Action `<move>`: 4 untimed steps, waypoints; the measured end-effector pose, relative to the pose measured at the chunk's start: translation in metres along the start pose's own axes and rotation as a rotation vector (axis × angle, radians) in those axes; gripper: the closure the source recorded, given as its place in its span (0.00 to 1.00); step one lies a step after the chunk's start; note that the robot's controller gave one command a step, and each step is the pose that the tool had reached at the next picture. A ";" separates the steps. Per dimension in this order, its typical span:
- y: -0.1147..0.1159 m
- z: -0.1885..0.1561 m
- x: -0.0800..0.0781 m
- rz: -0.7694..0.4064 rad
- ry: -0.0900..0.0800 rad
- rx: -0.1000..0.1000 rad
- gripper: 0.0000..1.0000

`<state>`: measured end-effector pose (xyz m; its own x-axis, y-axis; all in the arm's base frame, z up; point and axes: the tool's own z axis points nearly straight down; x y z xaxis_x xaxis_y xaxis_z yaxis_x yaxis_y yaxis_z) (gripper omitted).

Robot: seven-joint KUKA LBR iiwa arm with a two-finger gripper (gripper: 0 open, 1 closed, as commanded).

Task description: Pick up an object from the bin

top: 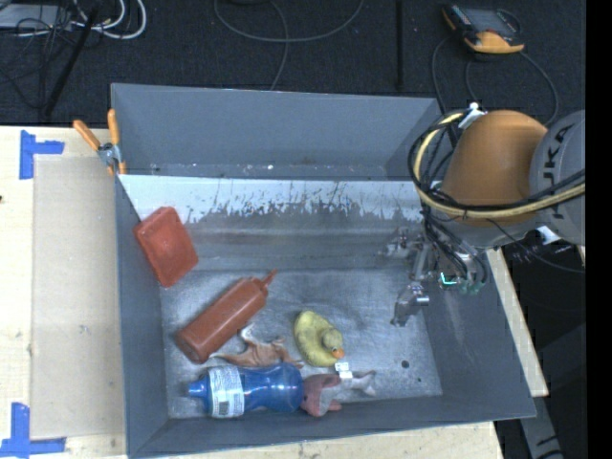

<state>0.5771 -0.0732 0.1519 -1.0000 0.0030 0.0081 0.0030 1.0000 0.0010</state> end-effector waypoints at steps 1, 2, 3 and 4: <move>0.000 -0.004 -0.002 -0.002 -0.007 0.001 0.00; -0.014 0.027 0.013 -0.079 -0.010 0.001 0.00; 0.002 0.041 0.013 -0.144 -0.004 0.002 0.00; 0.013 0.042 0.015 -0.188 -0.009 0.001 0.00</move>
Offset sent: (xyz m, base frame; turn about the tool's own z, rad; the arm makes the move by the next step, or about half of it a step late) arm -0.0288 -0.0298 -0.0569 -0.1445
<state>0.5616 -0.0604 0.1104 -0.9829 -0.1840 -0.0008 -0.1840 0.9829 0.0009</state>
